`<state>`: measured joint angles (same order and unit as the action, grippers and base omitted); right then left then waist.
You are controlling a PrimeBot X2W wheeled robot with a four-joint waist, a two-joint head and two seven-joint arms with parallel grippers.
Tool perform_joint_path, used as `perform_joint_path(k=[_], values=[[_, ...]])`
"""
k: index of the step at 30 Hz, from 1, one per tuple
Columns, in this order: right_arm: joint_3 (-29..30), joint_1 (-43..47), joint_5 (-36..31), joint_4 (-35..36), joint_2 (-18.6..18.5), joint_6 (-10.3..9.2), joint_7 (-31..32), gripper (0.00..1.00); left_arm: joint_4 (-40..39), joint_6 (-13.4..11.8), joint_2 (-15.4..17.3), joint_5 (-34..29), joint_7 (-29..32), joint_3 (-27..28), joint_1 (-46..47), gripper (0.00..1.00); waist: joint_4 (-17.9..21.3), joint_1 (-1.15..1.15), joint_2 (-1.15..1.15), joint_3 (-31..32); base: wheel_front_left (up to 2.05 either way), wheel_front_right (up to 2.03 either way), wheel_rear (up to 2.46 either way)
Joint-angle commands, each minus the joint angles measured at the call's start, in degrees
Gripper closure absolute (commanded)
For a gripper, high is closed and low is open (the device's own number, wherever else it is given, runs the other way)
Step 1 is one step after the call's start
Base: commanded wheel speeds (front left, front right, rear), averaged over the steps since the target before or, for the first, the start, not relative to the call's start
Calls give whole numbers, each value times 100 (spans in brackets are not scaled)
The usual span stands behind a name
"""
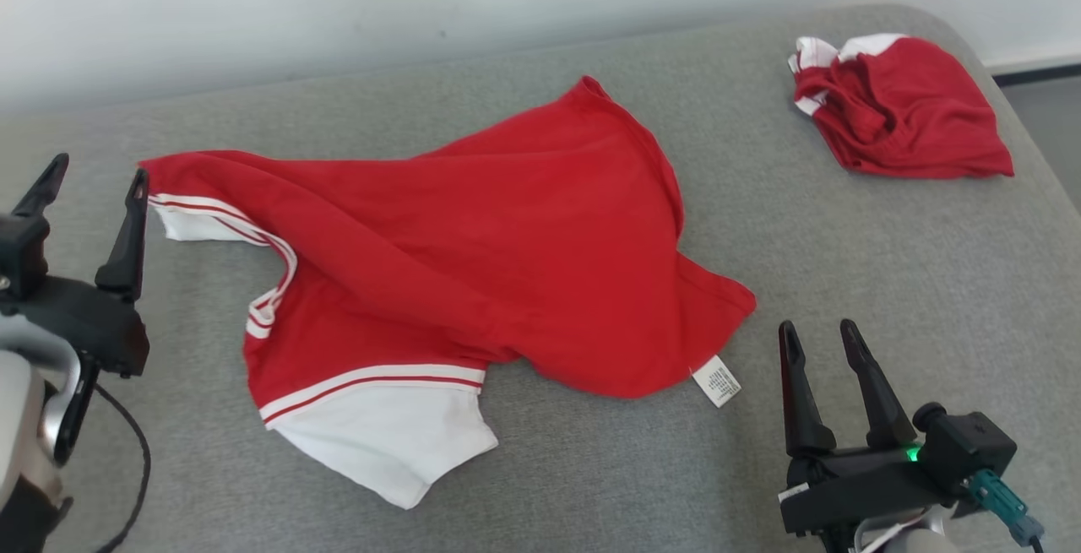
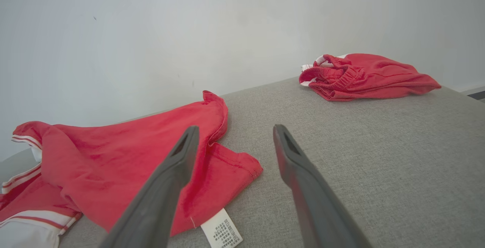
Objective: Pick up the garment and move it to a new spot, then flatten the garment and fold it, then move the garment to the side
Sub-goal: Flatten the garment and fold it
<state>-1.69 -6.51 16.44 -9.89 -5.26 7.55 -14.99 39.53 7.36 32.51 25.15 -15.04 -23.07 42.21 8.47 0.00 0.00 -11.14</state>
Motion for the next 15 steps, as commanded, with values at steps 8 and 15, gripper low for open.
perform_joint_path(k=[8, 15], values=[[124, 241, -35, 2, 31, -17, -24, 0, -1161, -292, -200, -1, -17, 660, -1075, 0, -401, 0, 0, 356, 0, 0, 0], [163, 313, -18, 25, 49, -17, -25, 0, -1851, -458, -644, -139, -17, 738, -1894, 0, -534, 0, 0, 387, 0, 0, 0]])
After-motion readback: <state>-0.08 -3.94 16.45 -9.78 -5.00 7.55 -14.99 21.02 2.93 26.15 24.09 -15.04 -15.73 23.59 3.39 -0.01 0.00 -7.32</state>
